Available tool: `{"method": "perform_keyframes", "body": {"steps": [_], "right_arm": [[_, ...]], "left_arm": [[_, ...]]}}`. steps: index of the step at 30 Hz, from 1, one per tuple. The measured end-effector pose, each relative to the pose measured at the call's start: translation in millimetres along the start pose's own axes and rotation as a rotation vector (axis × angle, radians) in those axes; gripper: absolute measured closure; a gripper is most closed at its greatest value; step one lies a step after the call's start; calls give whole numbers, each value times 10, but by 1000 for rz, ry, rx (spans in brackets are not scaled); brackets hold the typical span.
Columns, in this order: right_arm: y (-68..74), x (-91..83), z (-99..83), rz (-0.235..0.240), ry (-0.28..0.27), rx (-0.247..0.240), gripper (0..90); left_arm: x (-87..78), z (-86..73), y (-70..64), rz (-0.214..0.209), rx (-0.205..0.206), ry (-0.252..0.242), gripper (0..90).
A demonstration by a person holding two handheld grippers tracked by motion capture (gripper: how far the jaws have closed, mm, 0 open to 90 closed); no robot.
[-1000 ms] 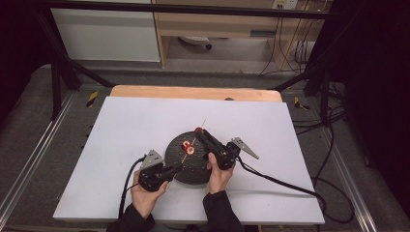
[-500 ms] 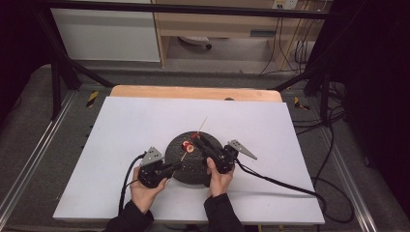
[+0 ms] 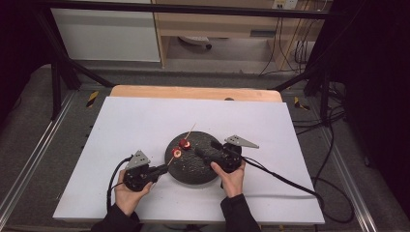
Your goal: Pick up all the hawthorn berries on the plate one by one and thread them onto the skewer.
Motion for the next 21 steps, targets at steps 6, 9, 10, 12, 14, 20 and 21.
{"method": "perform_keyframes", "body": {"steps": [6, 9, 10, 12, 14, 20, 21], "right_arm": [[-58, -30, -52, -15, 126, -61, 94], [-84, -44, -63, -21, 174, -81, 80], [-87, -49, -67, -20, 190, -81, 77], [-100, -51, -72, -25, 217, -91, 69], [-110, -49, -80, -39, 258, -106, 62], [-104, 6, -48, -50, 330, -161, 47], [-103, 20, -38, -53, 340, -167, 45]], "left_arm": [[-115, -128, 87, -4, 27, 24, 884], [-167, -186, 134, 4, 38, 39, 884], [-181, -206, 150, 6, 41, 44, 884], [-205, -246, 182, 4, 42, 47, 883], [-217, -278, 217, 6, 38, 52, 883], [-276, -330, 265, -5, 44, 57, 882], [-285, -340, 269, -6, 46, 60, 882]]}}
Point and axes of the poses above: each handheld gripper's, and its own axes: x roughly forward along the jaws, z roughly out of its top, y roughly to its left, the point moved 6 cm from there along x, roughly forward along the jaws, and after that the axes turned 5 degrees about z, right-handed, at the moved point
